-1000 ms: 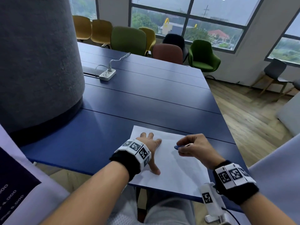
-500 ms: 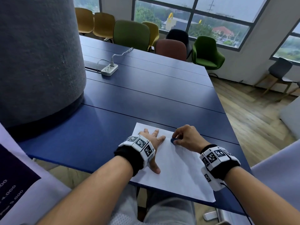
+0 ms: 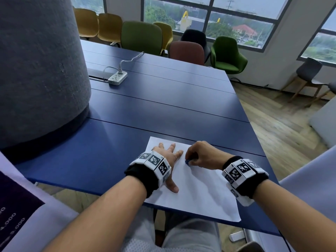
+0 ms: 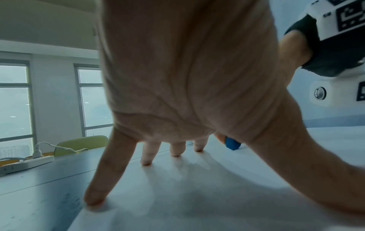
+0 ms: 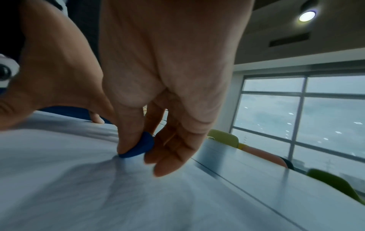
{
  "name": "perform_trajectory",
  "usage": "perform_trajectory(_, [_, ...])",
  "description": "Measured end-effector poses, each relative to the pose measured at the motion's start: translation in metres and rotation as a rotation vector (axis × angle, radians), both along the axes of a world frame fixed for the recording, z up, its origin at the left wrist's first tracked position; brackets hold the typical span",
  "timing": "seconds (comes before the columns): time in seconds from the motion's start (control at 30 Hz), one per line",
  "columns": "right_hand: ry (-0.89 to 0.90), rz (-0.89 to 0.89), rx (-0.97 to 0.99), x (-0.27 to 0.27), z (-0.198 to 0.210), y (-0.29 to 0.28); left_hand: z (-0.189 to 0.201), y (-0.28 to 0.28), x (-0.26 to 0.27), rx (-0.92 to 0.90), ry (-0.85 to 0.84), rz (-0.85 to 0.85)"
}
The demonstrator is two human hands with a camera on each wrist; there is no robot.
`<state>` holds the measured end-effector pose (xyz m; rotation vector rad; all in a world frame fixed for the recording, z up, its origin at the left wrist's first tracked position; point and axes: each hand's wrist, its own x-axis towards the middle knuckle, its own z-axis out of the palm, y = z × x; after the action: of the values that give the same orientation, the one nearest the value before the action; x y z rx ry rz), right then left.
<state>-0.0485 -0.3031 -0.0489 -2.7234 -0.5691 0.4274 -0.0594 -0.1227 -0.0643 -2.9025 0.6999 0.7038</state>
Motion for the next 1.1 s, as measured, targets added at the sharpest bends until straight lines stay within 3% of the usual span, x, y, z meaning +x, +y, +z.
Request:
perform_trajectory(0.2, [-0.087,0.010,-0.066,0.010,0.000,0.010,-0.002,0.002,0.001,-0.012,-0.007,-0.004])
perform_trajectory(0.4, [0.052,0.090,-0.053,0.001,0.004,0.009,-0.003,0.001,0.001,-0.030,-0.001,0.003])
perform_trajectory(0.57, [-0.081,0.019,-0.057,0.010,-0.002,0.010,0.000,0.000,-0.001,0.001,-0.007,-0.007])
perform_trajectory(0.73, [0.046,0.083,-0.074,-0.002,0.002,0.008,-0.002,0.001,0.000,-0.011,0.003,0.010])
perform_trajectory(0.9, [-0.092,-0.015,-0.039,0.013,0.003,0.007,0.001,0.000,-0.002,0.008,-0.001,0.000])
perform_trajectory(1.1, [0.094,0.081,-0.066,0.000,0.009,0.005,0.002,0.000,-0.002,0.009,0.003,0.001])
